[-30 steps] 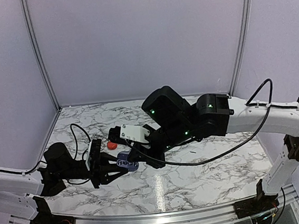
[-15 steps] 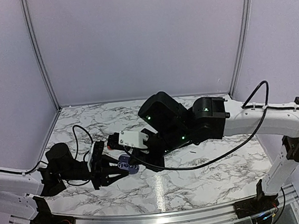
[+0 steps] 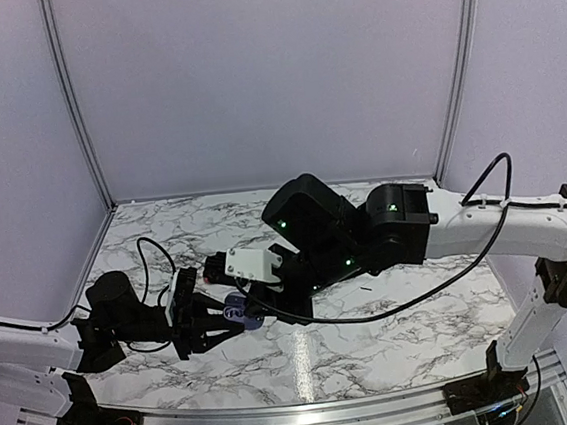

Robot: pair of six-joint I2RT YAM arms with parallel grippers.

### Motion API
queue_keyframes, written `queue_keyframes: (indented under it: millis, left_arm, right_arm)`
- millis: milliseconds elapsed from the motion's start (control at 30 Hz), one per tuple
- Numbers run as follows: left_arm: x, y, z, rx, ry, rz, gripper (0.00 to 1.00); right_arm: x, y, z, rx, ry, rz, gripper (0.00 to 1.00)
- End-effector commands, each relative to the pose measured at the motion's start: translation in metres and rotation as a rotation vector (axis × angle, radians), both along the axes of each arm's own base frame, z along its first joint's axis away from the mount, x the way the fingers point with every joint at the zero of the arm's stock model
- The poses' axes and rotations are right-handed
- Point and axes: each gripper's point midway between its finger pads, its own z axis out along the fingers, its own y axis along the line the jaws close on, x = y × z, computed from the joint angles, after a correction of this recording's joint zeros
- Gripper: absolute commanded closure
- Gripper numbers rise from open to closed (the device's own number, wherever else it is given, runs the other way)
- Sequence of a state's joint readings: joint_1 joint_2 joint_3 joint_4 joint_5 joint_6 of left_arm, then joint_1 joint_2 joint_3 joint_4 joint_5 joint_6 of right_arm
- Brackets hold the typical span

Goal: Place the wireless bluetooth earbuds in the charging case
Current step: Adjust the right earbud in the right side groove of the charging case.

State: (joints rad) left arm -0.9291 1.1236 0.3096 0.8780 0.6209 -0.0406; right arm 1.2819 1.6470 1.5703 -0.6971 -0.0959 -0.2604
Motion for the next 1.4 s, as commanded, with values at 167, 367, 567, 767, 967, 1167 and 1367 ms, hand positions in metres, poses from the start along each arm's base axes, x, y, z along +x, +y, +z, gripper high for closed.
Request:
queue_keyframes:
  millis: [167, 367, 567, 767, 967, 1167, 1367]
  left_arm:
    - [-0.004, -0.006, 0.025, -0.070, -0.078, -0.022, 1.00]
    - [-0.004, -0.008, 0.020, -0.048, -0.070, -0.024, 1.00]
    - [-0.004, -0.010, 0.017, -0.033, -0.092, -0.023, 1.00]
    - [-0.005, -0.012, 0.015, -0.019, -0.099, -0.026, 1.00]
    - [-0.006, -0.014, 0.010, -0.002, -0.103, -0.030, 1.00]
    - [-0.006, -0.015, 0.007, 0.010, -0.103, -0.028, 1.00]
    - [-0.006, -0.015, 0.008, 0.010, -0.104, -0.030, 1.00]
  right_arm:
    - [-0.012, -0.007, 0.041, 0.088, -0.025, 0.055, 0.80]
    - [-0.015, -0.012, 0.031, 0.032, -0.047, 0.085, 0.85]
    - [-0.021, -0.009, 0.017, -0.024, -0.086, 0.095, 0.85]
    - [-0.016, -0.010, 0.009, -0.051, -0.111, 0.068, 0.86]
    - [-0.008, -0.011, 0.007, -0.066, -0.141, 0.036, 0.85]
    - [-0.017, -0.007, 0.027, -0.018, -0.149, 0.066, 0.83]
    - [-0.013, -0.010, 0.017, -0.054, -0.162, 0.054, 0.82]
